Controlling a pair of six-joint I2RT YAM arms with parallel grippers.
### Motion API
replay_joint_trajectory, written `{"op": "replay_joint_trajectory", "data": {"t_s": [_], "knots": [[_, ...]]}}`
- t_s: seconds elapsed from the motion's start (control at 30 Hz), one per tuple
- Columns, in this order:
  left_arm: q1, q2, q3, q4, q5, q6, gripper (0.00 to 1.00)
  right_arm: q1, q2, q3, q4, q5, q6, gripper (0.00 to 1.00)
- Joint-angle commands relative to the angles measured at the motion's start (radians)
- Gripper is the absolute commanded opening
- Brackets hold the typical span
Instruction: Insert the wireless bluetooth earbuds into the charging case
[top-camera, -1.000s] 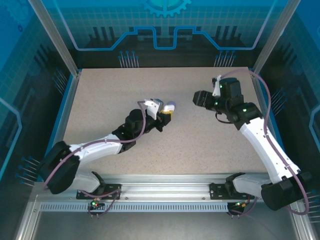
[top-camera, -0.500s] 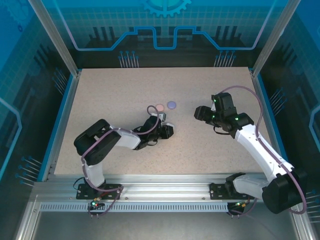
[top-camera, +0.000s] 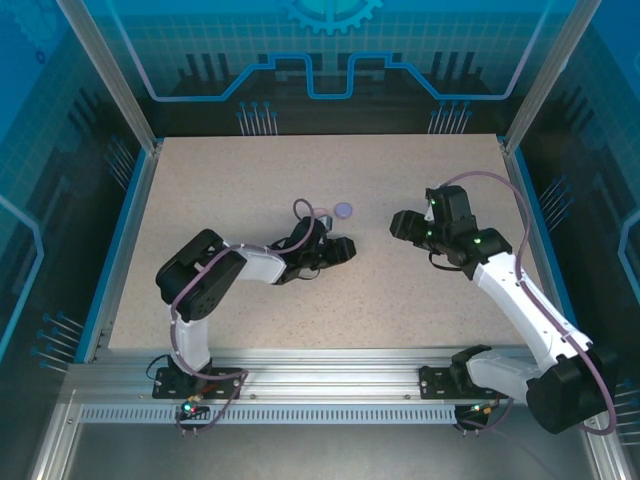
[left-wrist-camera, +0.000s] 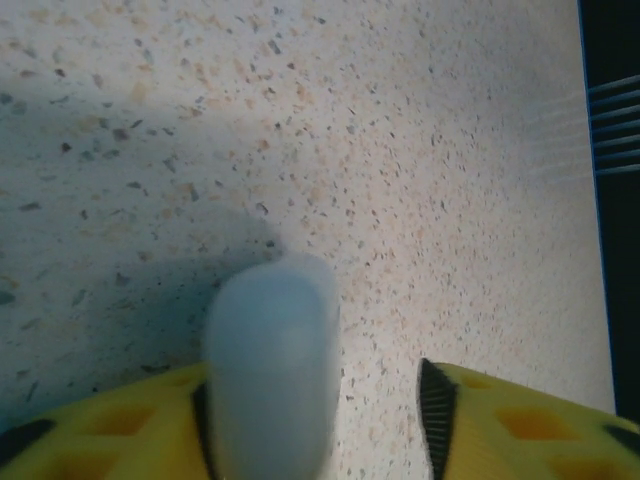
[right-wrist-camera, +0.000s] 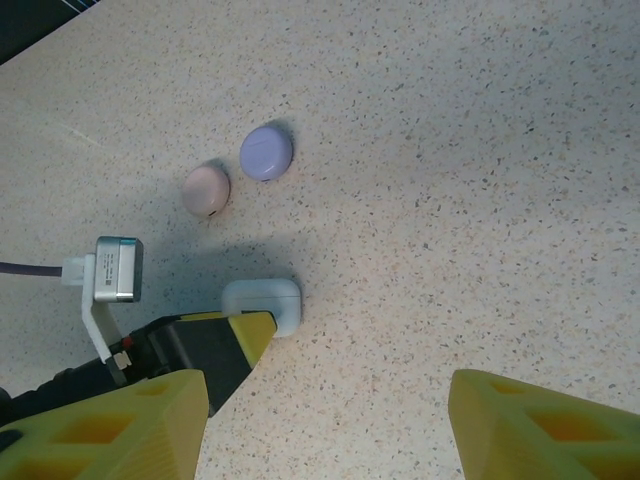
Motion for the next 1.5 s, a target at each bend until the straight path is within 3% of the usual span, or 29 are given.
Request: {"op": "replay_joint_trajectory", "data": {"t_s": [0.0, 0.2, 0.3, 0.43, 0.57, 0.73, 0.87, 1.0, 1.1, 1.3, 1.47], "knots": [[0.046, -0.037, -0.033, -0.134, -0.019, 0.007, 0.66, -0.003, -0.022, 0.011, -0.011, 0.015, -0.006, 0.66], [0.117, -0.181, -0.073, -0.275, -0.052, 0.065, 0.89, -0.007, -0.042, 0.022, -0.035, 0.027, -0.012, 0.74], [0.165, -0.282, -0.091, -0.369, -0.070, 0.110, 0.99, -0.011, -0.058, 0.022, -0.052, 0.039, -0.019, 0.83], [0.216, -0.438, -0.097, -0.490, -0.103, 0.188, 0.99, -0.023, -0.091, 0.001, -0.068, 0.070, -0.031, 1.00], [0.252, -0.602, -0.072, -0.611, -0.163, 0.275, 0.99, -0.055, -0.131, -0.028, -0.073, 0.103, -0.066, 1.00], [0.264, -0.764, -0.040, -0.697, -0.320, 0.425, 0.99, -0.104, -0.138, -0.028, -0.100, 0.202, -0.128, 1.00], [0.263, -0.891, -0.119, -0.594, -0.476, 0.569, 0.99, -0.152, -0.135, -0.052, -0.053, 0.335, -0.151, 1.00], [0.266, -0.973, -0.232, -0.425, -0.592, 0.730, 0.99, -0.175, -0.154, -0.172, 0.147, 0.504, -0.185, 1.00], [0.284, -0.986, -0.293, -0.343, -0.641, 0.821, 0.99, -0.206, -0.137, -0.250, 0.313, 0.526, -0.245, 1.00], [0.395, -0.981, -0.394, -0.174, -0.633, 0.880, 0.99, -0.248, -0.032, -0.334, 0.510, 0.515, -0.436, 1.00], [0.488, -0.970, -0.487, -0.014, -0.579, 0.864, 0.99, -0.264, 0.038, -0.426, 0.694, 0.504, -0.472, 1.00]]}}
